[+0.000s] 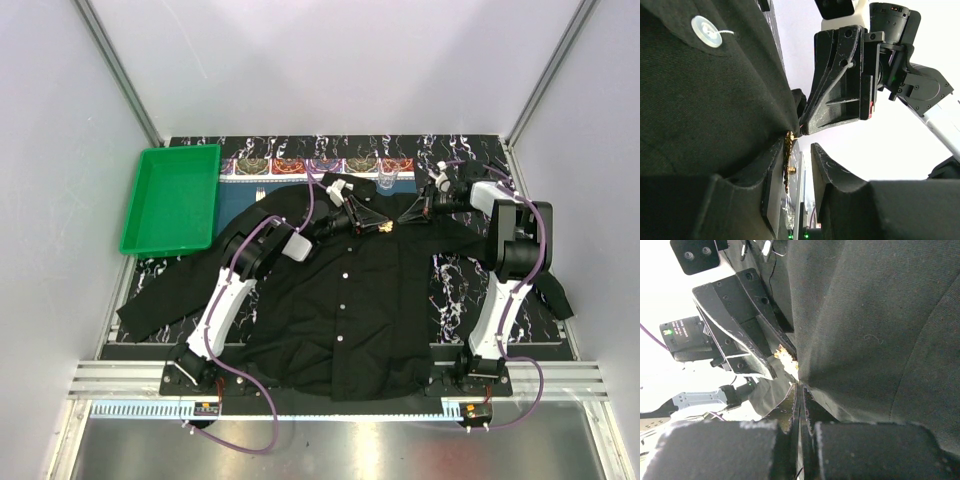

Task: Pin the brooch onto the clothing
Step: Pin the brooch to the clothes.

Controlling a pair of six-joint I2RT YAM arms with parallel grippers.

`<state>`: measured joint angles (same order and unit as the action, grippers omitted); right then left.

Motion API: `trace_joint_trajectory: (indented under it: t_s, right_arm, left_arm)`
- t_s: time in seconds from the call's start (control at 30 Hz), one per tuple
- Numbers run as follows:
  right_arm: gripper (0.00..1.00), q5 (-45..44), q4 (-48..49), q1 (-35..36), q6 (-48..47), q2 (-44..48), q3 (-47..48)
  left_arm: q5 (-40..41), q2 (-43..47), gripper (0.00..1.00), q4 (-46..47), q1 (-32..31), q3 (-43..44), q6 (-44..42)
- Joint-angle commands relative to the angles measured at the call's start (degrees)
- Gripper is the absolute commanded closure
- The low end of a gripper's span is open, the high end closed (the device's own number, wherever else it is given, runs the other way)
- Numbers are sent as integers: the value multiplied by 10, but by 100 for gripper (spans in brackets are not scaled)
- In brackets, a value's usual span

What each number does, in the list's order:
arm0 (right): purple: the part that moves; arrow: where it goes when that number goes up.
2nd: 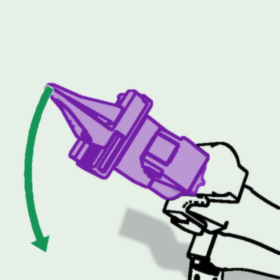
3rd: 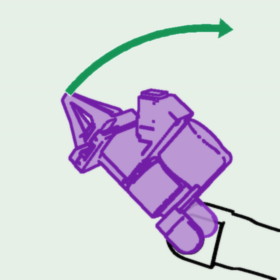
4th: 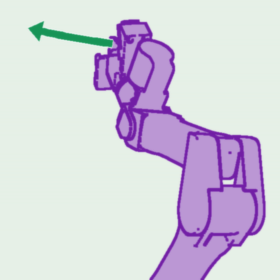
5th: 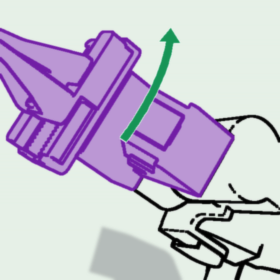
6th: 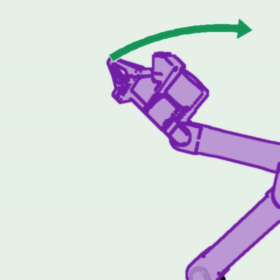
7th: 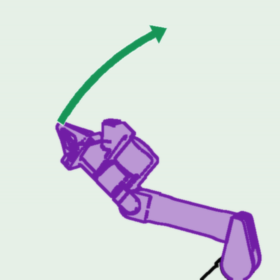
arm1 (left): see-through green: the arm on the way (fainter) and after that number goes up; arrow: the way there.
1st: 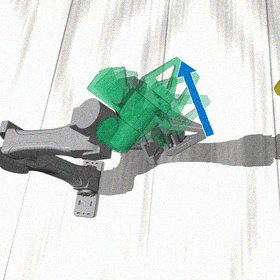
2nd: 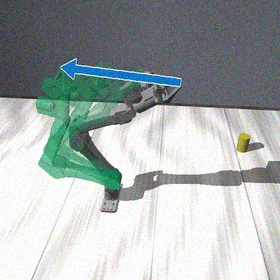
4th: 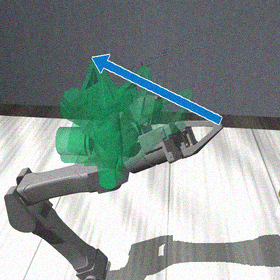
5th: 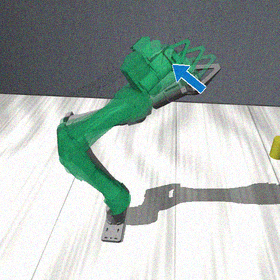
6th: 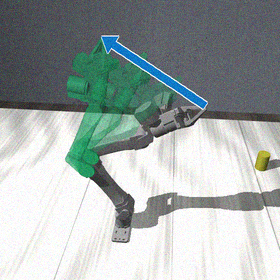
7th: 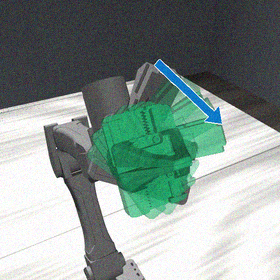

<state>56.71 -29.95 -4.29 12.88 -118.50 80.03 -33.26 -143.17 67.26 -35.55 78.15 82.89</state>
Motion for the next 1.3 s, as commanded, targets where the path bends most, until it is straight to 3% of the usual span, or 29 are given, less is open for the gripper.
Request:
trace_joint_trajectory:
  t_s: [0.0,0.2,0.43,0.7,1.07,1.27]
  right_arm:
    - [100,-18,-12,3,-11,33,17]
    - [100,-28,2,3,-2,49,8]
    - [100,-45,3,3,-3,55,4]
    - [100,-55,7,3,5,57,2]
    - [100,-52,16,3,4,64,-7]
    - [100,-53,14,3,2,65,-4]
  left_arm:
    - [12,28,69,58,6,-34,8]
    - [-1,40,66,56,7,-26,3]
    - [2,41,72,59,7,-27,6]
    - [-10,50,61,89,7,-44,5]
    - [-6,50,76,98,7,-43,5]
    - [-16,48,69,124,4,-34,3]
